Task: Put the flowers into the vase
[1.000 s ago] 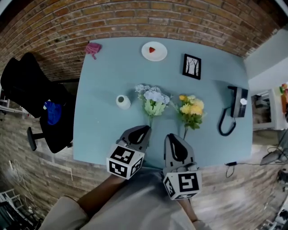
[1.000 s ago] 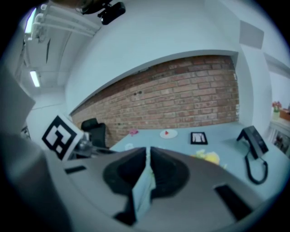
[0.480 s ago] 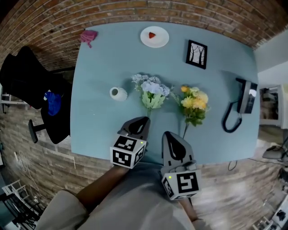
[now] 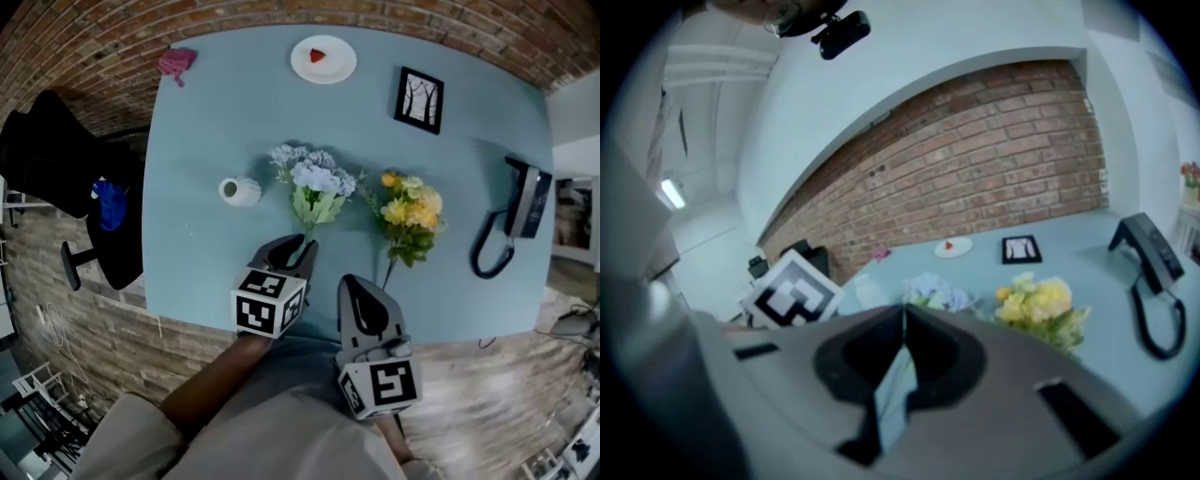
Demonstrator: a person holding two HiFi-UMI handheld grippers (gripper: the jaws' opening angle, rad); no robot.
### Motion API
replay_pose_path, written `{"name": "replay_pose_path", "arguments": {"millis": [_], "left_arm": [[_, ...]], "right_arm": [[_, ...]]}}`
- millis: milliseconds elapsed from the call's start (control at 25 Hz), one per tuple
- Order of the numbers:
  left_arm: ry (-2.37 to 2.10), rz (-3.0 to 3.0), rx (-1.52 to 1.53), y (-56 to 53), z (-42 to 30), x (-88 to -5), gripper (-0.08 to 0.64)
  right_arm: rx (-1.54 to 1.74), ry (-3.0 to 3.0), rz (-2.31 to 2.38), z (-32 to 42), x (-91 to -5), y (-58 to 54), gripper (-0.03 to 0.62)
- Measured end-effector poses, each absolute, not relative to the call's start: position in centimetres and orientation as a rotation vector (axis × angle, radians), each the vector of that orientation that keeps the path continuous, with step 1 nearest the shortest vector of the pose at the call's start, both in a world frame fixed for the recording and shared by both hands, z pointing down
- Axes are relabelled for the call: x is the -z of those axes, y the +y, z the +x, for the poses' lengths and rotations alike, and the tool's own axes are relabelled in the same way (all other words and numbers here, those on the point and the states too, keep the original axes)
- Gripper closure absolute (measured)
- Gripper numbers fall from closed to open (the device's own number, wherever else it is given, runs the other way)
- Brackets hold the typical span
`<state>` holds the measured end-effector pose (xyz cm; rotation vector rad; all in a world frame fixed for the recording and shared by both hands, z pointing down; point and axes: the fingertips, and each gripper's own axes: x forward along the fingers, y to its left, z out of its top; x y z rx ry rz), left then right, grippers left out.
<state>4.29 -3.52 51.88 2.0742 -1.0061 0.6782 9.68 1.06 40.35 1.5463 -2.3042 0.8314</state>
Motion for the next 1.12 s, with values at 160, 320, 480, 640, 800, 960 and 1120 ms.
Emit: {"name": "replay_pose_path", "arguments": {"millis": [160, 320, 480, 640, 800, 960, 1120], "left_arm": [[-0.996, 2.024, -0.751, -3.4, 4.1, -53.4, 0.479], [-0.982, 1.968, -0.780, -3.5, 3.9, -54.8, 0.471], [-0.985, 1.921, -0.815, -3.7, 3.7, -56.2, 0.454], [-0.934, 1.884, -0.827, -3.7, 4.1, -57.3, 0.406], [-0.908, 1.861, -0.824, -4.0, 4.6, -57.7, 0.387], [-0.896, 1.831, -0.818, -4.3, 4.6, -58.2, 0.387], [-0.891, 1.812, -0.810, -4.8, 4.5, -58.5, 0.387]], "right_arm": [[-0.887, -2.296, 1.524, 9.9, -41.4, 0.7, 0.569], [-0.943, -2.285, 1.507, 10.0, -42.4, 0.3, 0.569], [-1.005, -2.274, 1.489, 10.1, -43.6, 0.1, 0.569], [-1.046, -2.258, 1.490, 10.4, -44.3, -0.3, 0.569], [-1.076, -2.246, 1.505, 11.0, -44.9, -0.8, 0.569], [-1.107, -2.228, 1.516, 11.4, -45.5, -1.0, 0.569], [-1.128, -2.217, 1.520, 11.6, -45.9, -1.2, 0.569]]}}
